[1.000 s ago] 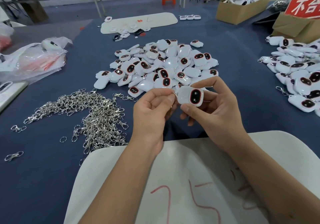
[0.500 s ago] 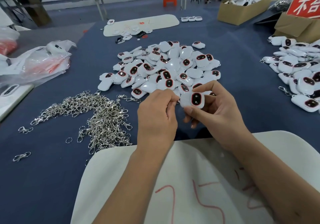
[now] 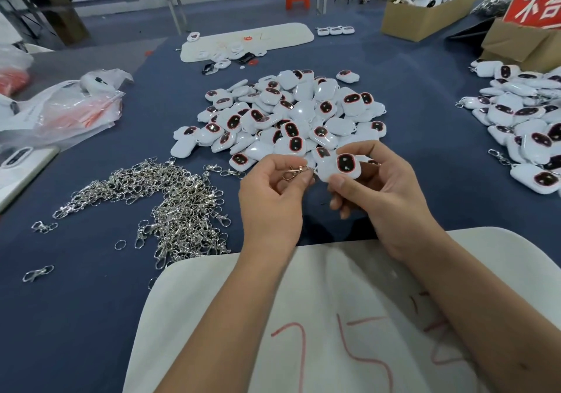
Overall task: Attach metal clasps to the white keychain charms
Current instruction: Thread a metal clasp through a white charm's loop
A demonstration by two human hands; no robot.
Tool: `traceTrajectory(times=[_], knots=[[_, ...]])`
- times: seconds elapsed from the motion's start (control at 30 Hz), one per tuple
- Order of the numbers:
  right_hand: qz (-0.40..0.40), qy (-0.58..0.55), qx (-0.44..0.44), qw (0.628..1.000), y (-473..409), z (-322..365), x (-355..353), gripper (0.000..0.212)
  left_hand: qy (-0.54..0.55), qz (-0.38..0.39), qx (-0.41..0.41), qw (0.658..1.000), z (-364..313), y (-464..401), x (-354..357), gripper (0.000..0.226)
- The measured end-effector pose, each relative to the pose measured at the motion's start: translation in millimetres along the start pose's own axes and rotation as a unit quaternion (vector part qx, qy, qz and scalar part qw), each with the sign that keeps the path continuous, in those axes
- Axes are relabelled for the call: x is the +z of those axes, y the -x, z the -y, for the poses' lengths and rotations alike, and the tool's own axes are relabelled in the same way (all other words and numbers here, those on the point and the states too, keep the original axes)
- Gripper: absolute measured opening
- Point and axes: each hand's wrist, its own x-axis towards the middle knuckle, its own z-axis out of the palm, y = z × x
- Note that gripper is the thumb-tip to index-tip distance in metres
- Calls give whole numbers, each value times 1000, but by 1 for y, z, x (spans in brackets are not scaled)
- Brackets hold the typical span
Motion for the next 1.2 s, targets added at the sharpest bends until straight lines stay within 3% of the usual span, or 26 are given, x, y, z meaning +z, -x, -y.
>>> traceTrajectory(times=[0.13, 0.43, 0.6, 0.8, 0.9, 0.97, 1.03, 1.1, 1.2], knots=[[-1, -4, 3, 1000, 0, 0, -1, 21, -123, 4, 92, 988, 0, 1, -1, 22], [-76, 7, 7, 997, 0, -2, 0, 29, -94, -4, 76, 993, 5, 5, 4, 14], [-223, -8, -16, 975, -2, -3, -3, 29, -62, 50, 57, 995, -3, 8, 37, 15], [-425, -12, 22, 905, -11, -3, -23, 30, -117, 137, 82, 980, -18, -11, 94, 20], [-490, -4, 2, 871, -15, 3, -40, 55, -86, 169, 64, 980, -26, -12, 120, 20], [-488, 1, -27, 872, -14, 5, -47, 83, -74, 163, 68, 982, -28, -11, 128, 17], [-461, 50, -43, 885, -13, 6, -48, 92, -83, 144, 91, 982, -26, -8, 128, 13], [-422, 120, -39, 898, -11, 5, -41, 76, -108, 127, 118, 979, -23, -5, 122, 12], [-325, 253, -21, 911, -11, 4, -33, 28, -141, 116, 137, 974, -18, -1, 109, 13]])
